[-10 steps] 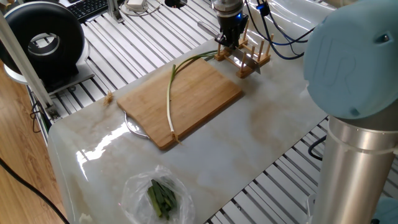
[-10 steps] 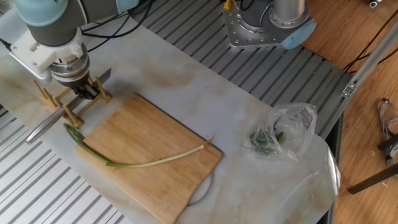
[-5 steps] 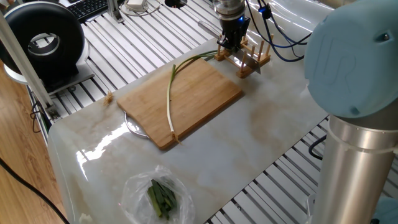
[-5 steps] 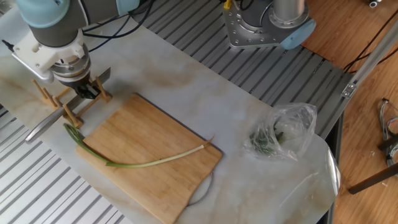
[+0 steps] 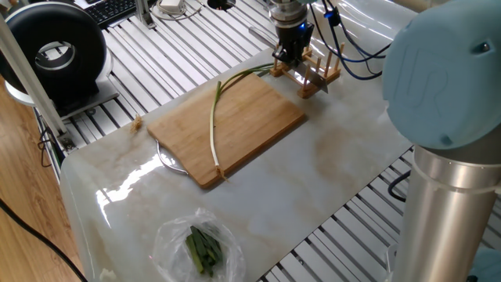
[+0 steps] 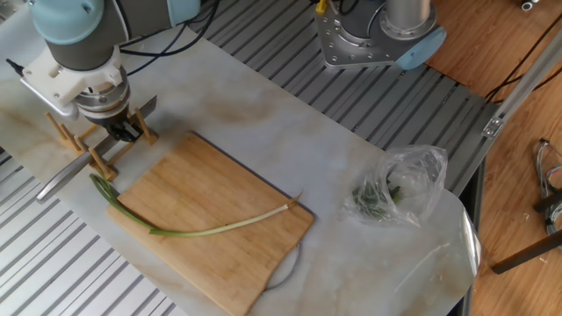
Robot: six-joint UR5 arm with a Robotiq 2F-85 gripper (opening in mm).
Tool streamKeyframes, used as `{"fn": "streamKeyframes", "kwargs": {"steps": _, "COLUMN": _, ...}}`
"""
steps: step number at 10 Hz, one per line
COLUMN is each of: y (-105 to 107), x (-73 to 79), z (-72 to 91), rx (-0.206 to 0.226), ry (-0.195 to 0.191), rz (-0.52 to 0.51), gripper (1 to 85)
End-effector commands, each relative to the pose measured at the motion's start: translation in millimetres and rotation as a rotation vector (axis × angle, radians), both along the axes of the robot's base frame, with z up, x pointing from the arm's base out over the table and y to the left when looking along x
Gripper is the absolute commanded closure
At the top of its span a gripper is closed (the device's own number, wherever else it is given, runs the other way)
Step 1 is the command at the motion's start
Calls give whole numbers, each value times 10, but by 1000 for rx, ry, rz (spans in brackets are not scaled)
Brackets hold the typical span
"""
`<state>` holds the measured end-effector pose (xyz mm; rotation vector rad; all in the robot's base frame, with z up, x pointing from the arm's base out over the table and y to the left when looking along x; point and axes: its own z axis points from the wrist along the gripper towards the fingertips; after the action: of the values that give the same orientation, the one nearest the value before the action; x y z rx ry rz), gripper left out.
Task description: Chop the green garlic
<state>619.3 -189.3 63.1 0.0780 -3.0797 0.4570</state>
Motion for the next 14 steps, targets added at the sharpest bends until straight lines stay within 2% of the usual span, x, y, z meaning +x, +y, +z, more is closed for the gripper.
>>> {"fn": "streamKeyframes", "kwargs": {"steps": 1, "y": 59, "x": 50, "z": -9, "rx": 6, "ry": -12, "rz": -28, "gripper": 667}}
{"fn": "streamKeyframes", "kwargs": {"steps": 5, "y": 40, "x": 76, "z": -35, "rx": 4, "ry": -22, "rz": -33, "gripper": 690}}
{"fn": "streamKeyframes", "kwargs": {"steps": 9, "y": -8, "x": 144, "z": -58, "rx": 8, "ry": -49, "rz": -16, "gripper": 693}}
{"fn": "streamKeyframes", "kwargs": {"steps": 14, "y": 26, "x": 128, "z": -69, "rx": 18, "ry": -45, "rz": -19, "gripper": 703}}
